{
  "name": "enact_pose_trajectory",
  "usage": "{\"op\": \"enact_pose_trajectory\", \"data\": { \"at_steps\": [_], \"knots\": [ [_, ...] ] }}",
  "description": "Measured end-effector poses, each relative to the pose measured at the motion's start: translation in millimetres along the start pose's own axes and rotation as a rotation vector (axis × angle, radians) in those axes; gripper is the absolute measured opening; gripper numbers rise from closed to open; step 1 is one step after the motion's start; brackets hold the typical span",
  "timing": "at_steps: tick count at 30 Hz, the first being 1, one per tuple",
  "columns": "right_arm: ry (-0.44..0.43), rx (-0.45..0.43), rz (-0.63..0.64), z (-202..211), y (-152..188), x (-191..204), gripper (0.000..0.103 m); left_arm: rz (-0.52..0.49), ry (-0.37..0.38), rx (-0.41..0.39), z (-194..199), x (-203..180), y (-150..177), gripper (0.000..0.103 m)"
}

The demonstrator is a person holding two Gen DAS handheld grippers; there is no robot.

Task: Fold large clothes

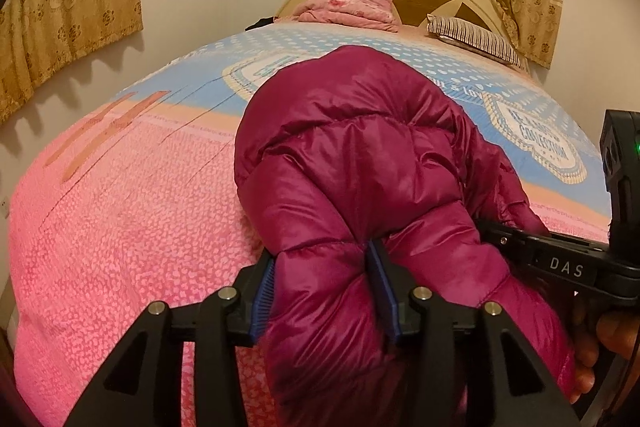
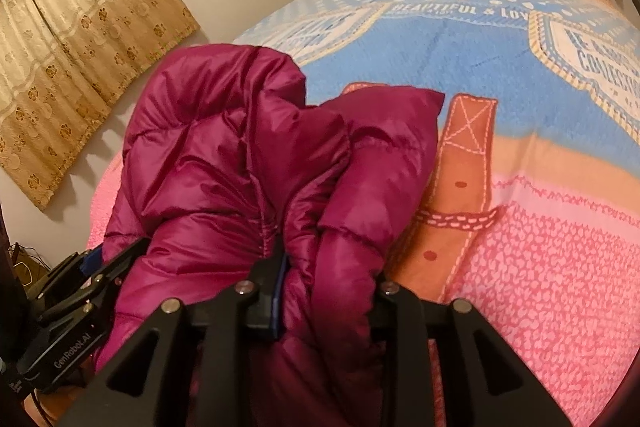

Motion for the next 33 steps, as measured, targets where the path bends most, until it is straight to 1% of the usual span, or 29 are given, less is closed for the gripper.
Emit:
{"op": "enact_pose_trajectory", "data": {
  "at_steps": [4, 6, 8, 9, 11, 16, 20, 23, 25, 27, 30, 31, 33],
  "knots": [
    [0.009, 0.008, -0.006, -2, 2, -3, 0.039, 0.017, -0.008, 0.002, 0, 3, 2, 0.055],
    [0.02, 0.005, 0.005, -2, 1, -3, 0.04, 0.03, -0.011, 0.004, 0, 6, 4, 0.059],
    [0.028, 0.002, 0.01, -3, 1, -2, 0.042, 0.047, -0.016, 0.01, -1, 10, 7, 0.068],
    [0.028, 0.002, 0.007, -3, 1, -3, 0.043, 0.064, -0.015, 0.016, -1, 13, 8, 0.07],
    [0.026, 0.003, 0.001, -4, 1, -4, 0.044, 0.079, -0.007, 0.021, -1, 15, 9, 0.071],
    [0.028, 0.005, -0.007, -1, 0, -7, 0.046, 0.064, -0.015, 0.013, 13, 16, 9, 0.072],
    [0.035, -0.026, -0.01, 19, -1, -6, 0.048, 0.059, -0.011, -0.031, 43, 14, 4, 0.072],
    [0.038, -0.058, 0.006, 42, 2, -2, 0.055, 0.043, -0.017, -0.083, 74, 12, -2, 0.072],
    [0.05, -0.087, 0.027, 59, 4, 2, 0.062, 0.036, -0.025, -0.114, 95, 11, -5, 0.072],
    [0.069, -0.123, 0.048, 78, 5, 6, 0.062, 0.031, -0.021, -0.143, 114, 9, -7, 0.072],
    [0.057, -0.17, 0.074, 106, 10, 19, 0.063, 0.02, -0.019, -0.181, 140, 6, -8, 0.072],
    [0.059, -0.185, 0.082, 114, 11, 23, 0.067, 0.017, -0.019, -0.19, 147, 5, -9, 0.072],
    [0.05, -0.215, 0.101, 129, 12, 33, 0.072, 0.024, -0.014, -0.208, 159, 5, -15, 0.073]
  ]
}}
Point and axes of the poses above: each gripper's, at about its wrist camera, not at the fingertips, and z roughly against the way its jaws point, x to its left, y to its underside, the point moved 10 cm from there along -z, roughly the way its jaws point, and after that the axes turned 6 degrees about -z, right-handed, at the moved point
